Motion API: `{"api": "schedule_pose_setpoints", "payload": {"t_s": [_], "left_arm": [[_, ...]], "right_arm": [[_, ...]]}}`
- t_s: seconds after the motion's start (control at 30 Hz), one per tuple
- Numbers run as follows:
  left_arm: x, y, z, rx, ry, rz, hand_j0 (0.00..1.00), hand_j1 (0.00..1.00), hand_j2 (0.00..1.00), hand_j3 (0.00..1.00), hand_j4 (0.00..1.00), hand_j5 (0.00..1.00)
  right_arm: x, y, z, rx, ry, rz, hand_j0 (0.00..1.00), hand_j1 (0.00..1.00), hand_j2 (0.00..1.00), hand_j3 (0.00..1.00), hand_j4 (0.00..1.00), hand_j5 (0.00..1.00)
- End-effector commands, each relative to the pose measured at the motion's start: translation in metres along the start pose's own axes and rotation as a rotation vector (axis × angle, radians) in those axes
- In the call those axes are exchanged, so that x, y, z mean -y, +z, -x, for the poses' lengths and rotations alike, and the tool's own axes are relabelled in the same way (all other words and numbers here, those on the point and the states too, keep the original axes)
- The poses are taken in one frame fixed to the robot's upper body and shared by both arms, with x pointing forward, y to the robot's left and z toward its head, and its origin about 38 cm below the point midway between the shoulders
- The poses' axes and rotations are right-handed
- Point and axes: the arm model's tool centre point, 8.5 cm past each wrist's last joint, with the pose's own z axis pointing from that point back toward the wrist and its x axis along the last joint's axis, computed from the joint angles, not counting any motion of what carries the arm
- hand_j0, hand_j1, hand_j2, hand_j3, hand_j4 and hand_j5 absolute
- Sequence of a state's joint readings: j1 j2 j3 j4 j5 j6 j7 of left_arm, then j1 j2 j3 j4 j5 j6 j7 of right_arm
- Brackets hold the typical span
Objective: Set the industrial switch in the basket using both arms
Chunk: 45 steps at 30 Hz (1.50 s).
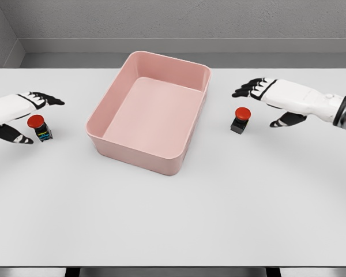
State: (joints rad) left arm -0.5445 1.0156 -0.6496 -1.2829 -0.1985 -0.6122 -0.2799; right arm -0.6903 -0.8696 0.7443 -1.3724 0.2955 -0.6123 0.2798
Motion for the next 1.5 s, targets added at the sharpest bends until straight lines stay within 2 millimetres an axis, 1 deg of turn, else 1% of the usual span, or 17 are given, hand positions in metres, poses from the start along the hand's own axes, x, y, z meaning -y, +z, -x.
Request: {"api": "schedule_pose_setpoints", "payload": {"t_s": [0.0,0.07,0.1,0.13,0.27,0.37,0.43,0.5,0.53,0.73,0.83,0.93,1.0,1.17,1.3,1.43,1.47], "left_arm": [[0.003,-0.006,-0.002,0.009,0.007,-0.002,1.0,1.0,1.0,1.0,1.0,1.0],[0.003,-0.007,-0.003,0.01,0.008,-0.003,1.0,1.0,1.0,1.0,1.0,1.0],[0.003,-0.006,-0.002,0.006,0.003,0.0,1.0,1.0,1.0,1.0,1.0,1.0],[0.003,-0.007,-0.001,0.004,-0.002,0.002,1.0,1.0,1.0,1.0,1.0,1.0],[0.007,-0.01,0.001,-0.004,0.004,0.005,1.0,1.0,1.0,1.0,1.0,1.0],[0.008,-0.015,0.003,-0.009,0.001,0.006,0.97,0.97,0.97,0.97,0.97,0.97],[0.011,-0.012,0.01,-0.033,0.01,0.011,0.95,0.95,0.95,0.95,0.95,0.95],[0.013,-0.011,0.012,-0.041,0.001,0.021,0.95,0.95,0.95,0.95,0.95,0.95],[0.013,-0.011,0.012,-0.04,0.002,0.02,0.92,0.92,0.92,0.92,0.92,0.92],[0.009,-0.009,0.021,-0.069,0.0,0.015,0.87,0.87,0.87,0.87,0.87,0.87],[0.012,-0.009,0.023,-0.078,-0.006,0.033,0.8,0.8,0.8,0.8,0.8,0.8],[0.016,-0.015,0.021,-0.069,0.002,0.036,0.8,0.8,0.8,0.8,0.8,0.8],[0.018,-0.015,0.022,-0.073,0.005,0.044,0.8,0.8,0.8,0.8,0.8,0.8],[0.023,-0.018,0.02,-0.066,0.006,0.056,0.8,0.8,0.8,0.8,0.8,0.8],[0.025,-0.013,0.027,-0.09,0.016,0.058,0.8,0.8,0.8,0.8,0.8,0.8],[0.025,-0.011,0.03,-0.1,0.02,0.059,0.79,0.79,0.79,0.79,0.79,0.79],[0.025,-0.01,0.031,-0.102,0.019,0.059,0.77,0.77,0.77,0.77,0.77,0.77]], "right_arm": [[-0.009,-0.005,0.001,0.0,-0.025,-0.02,1.0,1.0,1.0,1.0,1.0,1.0],[-0.009,-0.008,0.0,0.004,-0.026,-0.021,1.0,1.0,1.0,1.0,1.0,1.0],[-0.013,-0.007,0.007,-0.015,-0.038,-0.026,1.0,1.0,1.0,1.0,1.0,1.0],[-0.016,-0.014,0.006,-0.009,-0.05,-0.03,1.0,1.0,1.0,1.0,1.0,1.0],[-0.018,-0.02,0.012,-0.024,-0.067,-0.04,1.0,1.0,1.0,1.0,1.0,1.0],[-0.021,-0.024,0.018,-0.037,-0.085,-0.039,1.0,1.0,1.0,1.0,1.0,1.0],[-0.013,-0.024,0.025,-0.055,-0.077,-0.031,1.0,1.0,1.0,1.0,1.0,1.0],[-0.023,-0.035,0.024,-0.053,-0.085,-0.086,1.0,1.0,1.0,1.0,1.0,1.0],[-0.02,-0.038,0.026,-0.057,-0.085,-0.086,1.0,1.0,1.0,1.0,1.0,1.0],[-0.028,-0.043,0.022,-0.044,-0.078,-0.121,1.0,1.0,1.0,1.0,1.0,1.0],[-0.029,-0.045,0.02,-0.038,-0.077,-0.124,1.0,1.0,1.0,1.0,1.0,1.0],[-0.027,-0.046,0.019,-0.032,-0.075,-0.12,1.0,1.0,1.0,1.0,1.0,1.0],[-0.023,-0.052,0.011,-0.005,-0.063,-0.111,1.0,1.0,1.0,1.0,1.0,1.0],[-0.023,-0.055,0.009,0.0,-0.065,-0.108,0.97,0.97,0.97,0.97,0.97,0.97],[-0.026,-0.054,0.01,-0.002,-0.068,-0.131,0.9,0.9,0.9,0.9,0.9,0.9],[-0.027,-0.053,0.012,-0.01,-0.069,-0.135,0.9,0.9,0.9,0.9,0.9,0.9],[-0.028,-0.053,0.013,-0.013,-0.061,-0.14,0.9,0.9,0.9,0.9,0.9,0.9]]}}
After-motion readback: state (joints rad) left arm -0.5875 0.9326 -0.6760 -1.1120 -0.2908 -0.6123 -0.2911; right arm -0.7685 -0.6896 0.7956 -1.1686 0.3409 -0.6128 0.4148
